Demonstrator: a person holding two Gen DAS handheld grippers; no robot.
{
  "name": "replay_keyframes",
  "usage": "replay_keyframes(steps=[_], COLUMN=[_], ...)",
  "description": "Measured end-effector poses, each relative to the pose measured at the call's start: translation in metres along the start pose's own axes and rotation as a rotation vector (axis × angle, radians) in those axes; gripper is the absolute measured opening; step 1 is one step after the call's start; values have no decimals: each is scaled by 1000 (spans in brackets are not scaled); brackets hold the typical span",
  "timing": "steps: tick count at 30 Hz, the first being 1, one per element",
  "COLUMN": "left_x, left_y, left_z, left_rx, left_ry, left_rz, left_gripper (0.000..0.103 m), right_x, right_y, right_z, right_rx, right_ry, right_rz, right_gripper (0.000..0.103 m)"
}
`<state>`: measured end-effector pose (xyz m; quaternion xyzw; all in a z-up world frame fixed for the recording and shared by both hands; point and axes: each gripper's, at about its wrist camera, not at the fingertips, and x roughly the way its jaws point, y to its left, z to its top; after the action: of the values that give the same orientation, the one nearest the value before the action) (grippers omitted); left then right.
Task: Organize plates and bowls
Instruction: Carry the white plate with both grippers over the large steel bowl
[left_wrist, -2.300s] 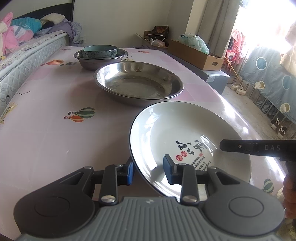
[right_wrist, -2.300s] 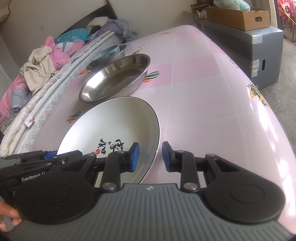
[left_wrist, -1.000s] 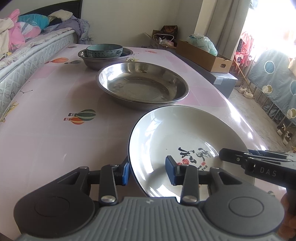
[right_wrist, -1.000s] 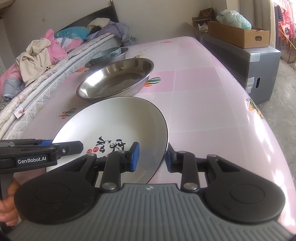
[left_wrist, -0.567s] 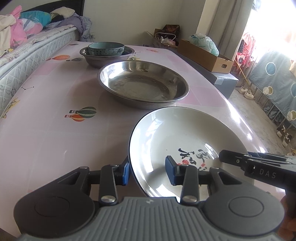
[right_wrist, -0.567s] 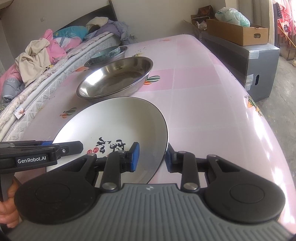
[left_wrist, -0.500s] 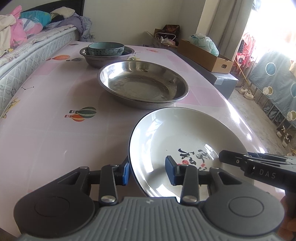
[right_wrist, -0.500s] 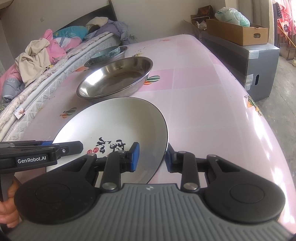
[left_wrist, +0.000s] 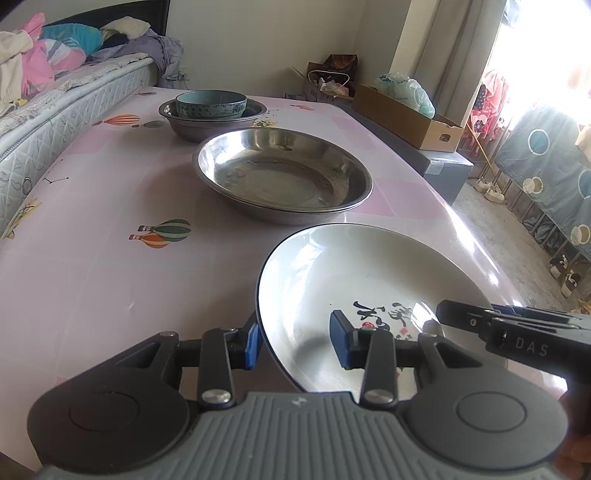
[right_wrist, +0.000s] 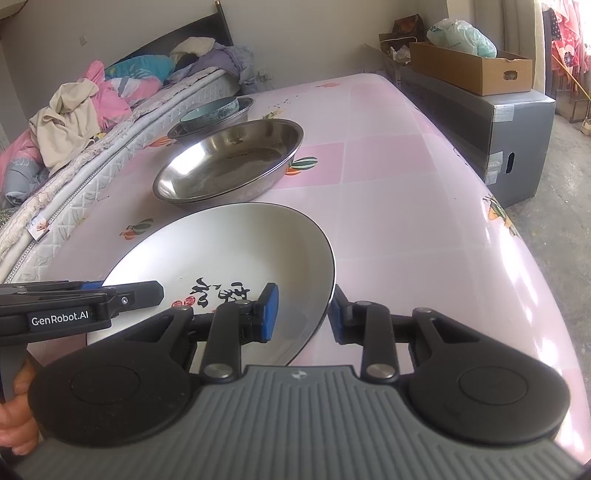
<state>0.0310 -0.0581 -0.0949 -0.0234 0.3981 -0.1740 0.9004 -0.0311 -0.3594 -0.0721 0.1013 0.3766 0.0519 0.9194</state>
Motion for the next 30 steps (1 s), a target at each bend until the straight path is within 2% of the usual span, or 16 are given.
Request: replay_keyframes(steps=[30], left_x=[-19], left_y=[0], left_z=[9], left_rx=[-13], left_ry=[-76], left_rz=[-13], left_gripper=[39], right_x=[-24], right_y=[2], right_z=[6], right_rx=[-3], right_ry=[-63], right_rz=[9], right_gripper=[29])
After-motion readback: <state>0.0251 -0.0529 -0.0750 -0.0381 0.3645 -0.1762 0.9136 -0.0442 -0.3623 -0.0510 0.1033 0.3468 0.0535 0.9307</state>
